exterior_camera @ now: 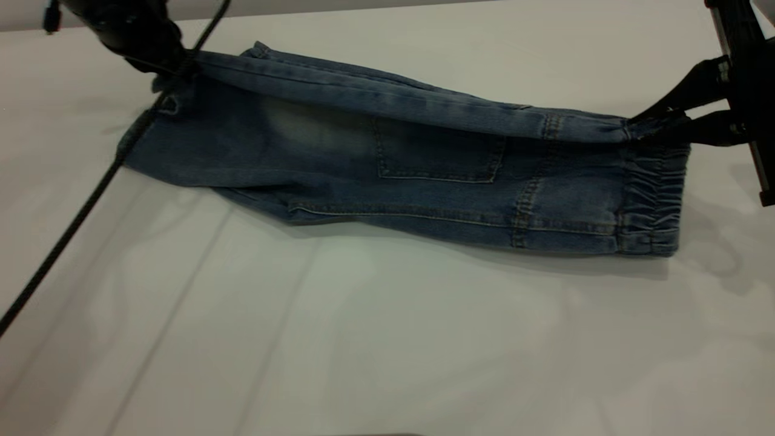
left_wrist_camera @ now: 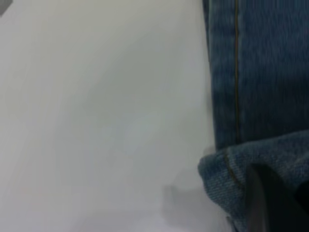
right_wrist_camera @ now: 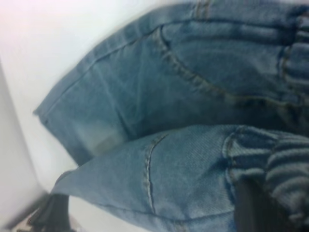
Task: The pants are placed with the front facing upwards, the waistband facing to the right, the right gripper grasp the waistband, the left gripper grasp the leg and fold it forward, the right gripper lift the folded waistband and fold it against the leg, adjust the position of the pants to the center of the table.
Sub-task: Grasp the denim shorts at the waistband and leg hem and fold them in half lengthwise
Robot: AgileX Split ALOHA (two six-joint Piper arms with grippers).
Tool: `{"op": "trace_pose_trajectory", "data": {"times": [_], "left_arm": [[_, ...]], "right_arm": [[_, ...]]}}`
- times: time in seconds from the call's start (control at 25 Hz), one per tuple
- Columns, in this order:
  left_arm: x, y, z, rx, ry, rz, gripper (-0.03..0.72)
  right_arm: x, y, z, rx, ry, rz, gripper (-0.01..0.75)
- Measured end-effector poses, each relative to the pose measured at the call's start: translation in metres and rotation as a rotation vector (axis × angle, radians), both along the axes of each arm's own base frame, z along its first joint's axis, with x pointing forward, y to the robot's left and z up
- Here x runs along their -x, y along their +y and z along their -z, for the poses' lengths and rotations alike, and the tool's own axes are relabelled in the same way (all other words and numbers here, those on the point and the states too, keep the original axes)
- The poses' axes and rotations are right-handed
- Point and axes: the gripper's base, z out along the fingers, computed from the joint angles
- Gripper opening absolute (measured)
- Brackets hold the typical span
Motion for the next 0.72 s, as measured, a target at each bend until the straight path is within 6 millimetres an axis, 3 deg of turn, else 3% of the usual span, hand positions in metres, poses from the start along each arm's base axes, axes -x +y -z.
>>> {"op": "trace_pose_trajectory", "data": {"times": [0.32, 0.72], "left_arm": [[-0.014, -0.025, 0.005, 0.007, -0.035, 0.051, 0.019], [-0.022, -0.030, 0.005, 0.036, -0.101, 0.070, 0.041]], "right_arm": [[0.000, -0.003, 0.003, 0.034, 0.023, 0.028, 0.058], [0.000, -0.005, 0.004, 0.057, 0.031, 0.039, 0.069]]}}
